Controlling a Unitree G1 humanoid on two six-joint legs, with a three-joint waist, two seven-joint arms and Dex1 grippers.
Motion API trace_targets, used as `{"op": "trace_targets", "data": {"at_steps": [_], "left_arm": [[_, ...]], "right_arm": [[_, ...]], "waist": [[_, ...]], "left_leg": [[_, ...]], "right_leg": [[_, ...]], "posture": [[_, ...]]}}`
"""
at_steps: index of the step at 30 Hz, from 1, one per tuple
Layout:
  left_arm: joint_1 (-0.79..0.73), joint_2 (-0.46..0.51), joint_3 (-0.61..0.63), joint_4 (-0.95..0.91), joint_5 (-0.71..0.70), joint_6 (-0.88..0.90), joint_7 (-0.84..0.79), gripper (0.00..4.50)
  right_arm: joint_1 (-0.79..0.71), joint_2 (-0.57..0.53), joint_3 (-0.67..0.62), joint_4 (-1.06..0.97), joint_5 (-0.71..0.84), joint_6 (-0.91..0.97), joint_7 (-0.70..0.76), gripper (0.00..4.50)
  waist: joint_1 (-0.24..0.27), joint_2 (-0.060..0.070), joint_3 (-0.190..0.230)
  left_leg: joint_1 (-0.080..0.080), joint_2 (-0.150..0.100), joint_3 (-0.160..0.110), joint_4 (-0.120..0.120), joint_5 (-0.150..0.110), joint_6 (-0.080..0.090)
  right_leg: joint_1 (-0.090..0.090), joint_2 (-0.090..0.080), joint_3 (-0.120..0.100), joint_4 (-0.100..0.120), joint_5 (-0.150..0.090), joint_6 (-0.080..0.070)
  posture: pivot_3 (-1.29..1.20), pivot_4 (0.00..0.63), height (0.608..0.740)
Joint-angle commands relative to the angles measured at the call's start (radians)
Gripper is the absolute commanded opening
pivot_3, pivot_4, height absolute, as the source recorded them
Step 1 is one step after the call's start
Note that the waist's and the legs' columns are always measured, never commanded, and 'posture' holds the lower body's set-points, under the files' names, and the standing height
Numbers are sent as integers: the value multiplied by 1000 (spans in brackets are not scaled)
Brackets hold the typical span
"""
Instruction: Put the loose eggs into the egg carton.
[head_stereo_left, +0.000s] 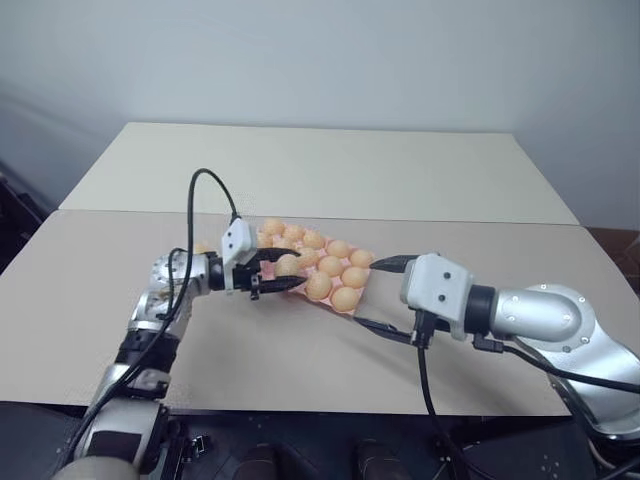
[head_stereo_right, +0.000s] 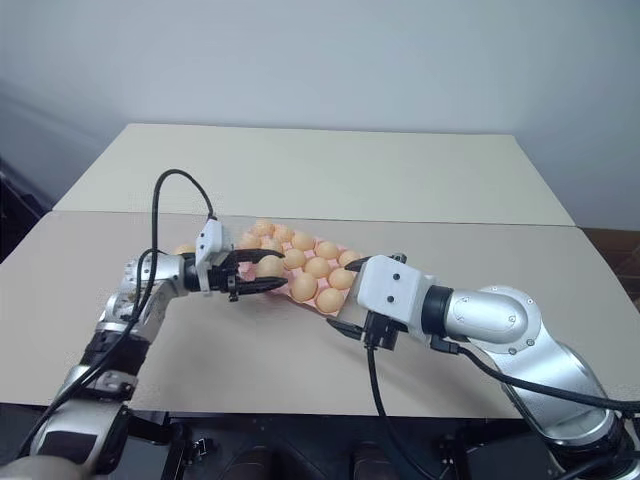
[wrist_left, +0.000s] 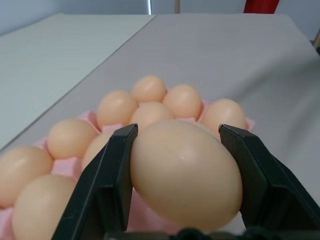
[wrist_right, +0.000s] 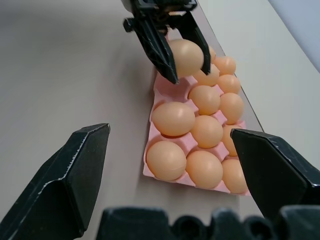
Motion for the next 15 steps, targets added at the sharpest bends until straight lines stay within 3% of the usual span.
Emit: {"op": "trace_targets", "data": {"at_steps": [1,8,14,15], "left_arm": [[-47,-4,-5,57,16,-53,-34,2679],[-65,-12,-4,149,47,-116,-55,2679],[-88,-54,21,204,50,-167,13,4272],[-89,-57,26,203,42,-169,10,4272]], "right_arm": [[-4,-12,-46,-51,17,27,-27,4500],[6,-17,-42,-52,15,31,-46,4500],[0,-21,-28,-41,9,22,-52,4500],[-1,-21,-28,-41,9,21,-52,4500]], "waist": [[-1,0,0],[1,0,0],[2,0,0],[2,0,0]], "left_leg": [[0,0,0,0,0,0],[0,0,0,0,0,0],[-1,0,0,0,0,0],[-1,0,0,0,0,0]], "right_leg": [[0,0,0,0,0,0],[0,0,0,0,0,0],[0,0,0,0,0,0],[0,0,0,0,0,0]], "posture": [[0,150,740],[0,150,740],[0,150,740],[0,150,740]]}}
